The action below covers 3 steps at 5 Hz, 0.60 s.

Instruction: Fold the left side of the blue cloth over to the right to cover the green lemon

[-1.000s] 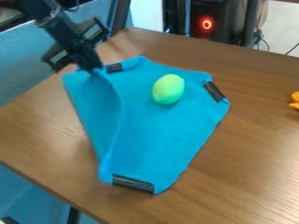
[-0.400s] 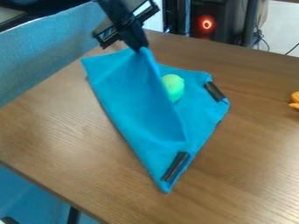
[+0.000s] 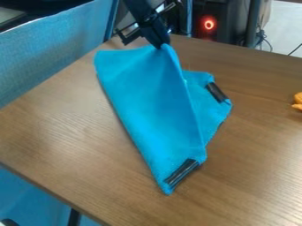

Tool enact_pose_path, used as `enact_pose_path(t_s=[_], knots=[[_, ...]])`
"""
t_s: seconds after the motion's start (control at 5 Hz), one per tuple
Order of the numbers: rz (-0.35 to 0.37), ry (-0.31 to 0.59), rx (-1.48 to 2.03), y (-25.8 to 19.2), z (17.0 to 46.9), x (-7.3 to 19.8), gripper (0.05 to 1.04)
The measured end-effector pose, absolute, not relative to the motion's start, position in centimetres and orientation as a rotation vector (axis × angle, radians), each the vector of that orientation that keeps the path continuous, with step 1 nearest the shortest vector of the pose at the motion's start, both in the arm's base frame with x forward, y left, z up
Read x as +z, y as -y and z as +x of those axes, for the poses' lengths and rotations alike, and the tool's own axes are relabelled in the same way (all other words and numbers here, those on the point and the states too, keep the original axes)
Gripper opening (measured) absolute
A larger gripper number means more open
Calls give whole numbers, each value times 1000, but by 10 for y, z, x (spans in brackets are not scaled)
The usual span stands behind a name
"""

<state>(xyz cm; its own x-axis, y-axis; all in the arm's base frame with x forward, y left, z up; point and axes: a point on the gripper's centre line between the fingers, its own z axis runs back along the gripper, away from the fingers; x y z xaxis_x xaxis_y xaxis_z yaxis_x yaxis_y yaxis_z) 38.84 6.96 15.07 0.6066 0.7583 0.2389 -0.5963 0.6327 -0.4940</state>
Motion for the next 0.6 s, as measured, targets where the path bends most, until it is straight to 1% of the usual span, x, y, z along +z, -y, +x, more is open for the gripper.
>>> enact_pose_path(t_s=[0.4,0.6], knots=[[-385,456,777,-55,406,149,59],[-381,458,759,-52,411,145,85]])
